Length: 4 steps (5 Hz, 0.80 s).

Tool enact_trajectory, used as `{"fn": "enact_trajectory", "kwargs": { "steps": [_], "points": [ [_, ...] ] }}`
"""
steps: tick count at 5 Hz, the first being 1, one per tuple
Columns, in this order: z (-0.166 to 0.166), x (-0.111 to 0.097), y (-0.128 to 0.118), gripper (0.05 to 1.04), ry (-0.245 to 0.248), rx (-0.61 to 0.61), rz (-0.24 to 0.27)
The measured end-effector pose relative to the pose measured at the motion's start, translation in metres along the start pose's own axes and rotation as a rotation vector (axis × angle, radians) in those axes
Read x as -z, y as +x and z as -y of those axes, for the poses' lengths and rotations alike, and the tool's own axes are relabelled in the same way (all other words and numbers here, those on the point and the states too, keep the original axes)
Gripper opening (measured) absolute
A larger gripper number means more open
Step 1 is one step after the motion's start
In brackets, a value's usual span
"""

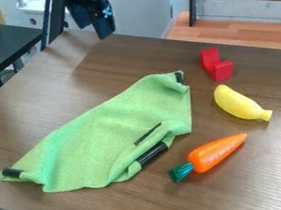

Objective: Unfold the cloth from bottom right to top left

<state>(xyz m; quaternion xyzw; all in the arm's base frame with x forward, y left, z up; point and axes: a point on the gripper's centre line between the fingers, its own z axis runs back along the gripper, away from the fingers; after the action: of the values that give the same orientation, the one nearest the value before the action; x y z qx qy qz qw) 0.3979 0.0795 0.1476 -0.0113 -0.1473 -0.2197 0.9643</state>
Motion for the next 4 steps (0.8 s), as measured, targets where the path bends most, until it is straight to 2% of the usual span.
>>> {"fn": "enact_trajectory", "kwargs": {
  "steps": [1, 2, 4],
  "points": [
    [0.002, 0.014, -0.006, 1.001, -0.025, -0.007, -0.031],
    [0.016, 0.034, -0.024, 1.001, -0.072, 0.011, -0.083],
    [0.043, 0.032, -0.041, 1.001, -0.109, 0.087, -0.099]
  ]
}}
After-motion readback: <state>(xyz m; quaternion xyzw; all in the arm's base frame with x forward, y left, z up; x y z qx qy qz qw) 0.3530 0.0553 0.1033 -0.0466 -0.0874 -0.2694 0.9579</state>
